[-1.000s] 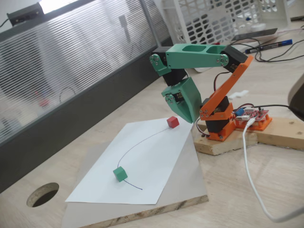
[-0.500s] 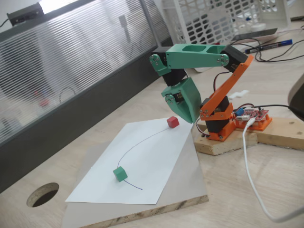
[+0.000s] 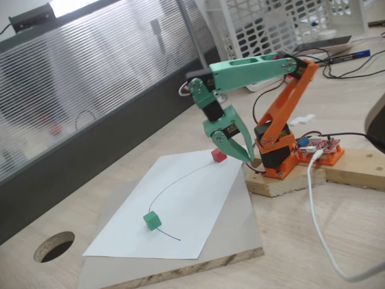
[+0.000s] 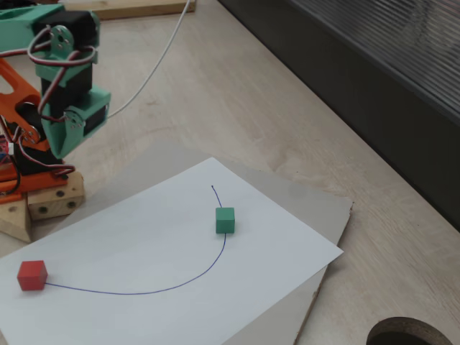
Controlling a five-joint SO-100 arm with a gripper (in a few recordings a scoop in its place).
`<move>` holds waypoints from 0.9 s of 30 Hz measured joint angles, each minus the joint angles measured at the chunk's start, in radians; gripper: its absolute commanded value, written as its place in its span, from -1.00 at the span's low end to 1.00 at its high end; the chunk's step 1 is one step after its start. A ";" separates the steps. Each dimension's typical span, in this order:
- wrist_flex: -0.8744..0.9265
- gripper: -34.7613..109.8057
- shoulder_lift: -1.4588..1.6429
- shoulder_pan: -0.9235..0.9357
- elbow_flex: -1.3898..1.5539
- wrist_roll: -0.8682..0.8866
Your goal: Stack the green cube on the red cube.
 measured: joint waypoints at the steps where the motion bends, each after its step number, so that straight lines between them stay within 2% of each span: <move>1: 0.000 -0.49 -0.031 -0.003 -0.018 0.000; 16: 0.000 -0.49 -0.793 -0.005 -0.877 0.000; 27: -0.029 -0.49 -1.126 -0.011 -1.273 0.000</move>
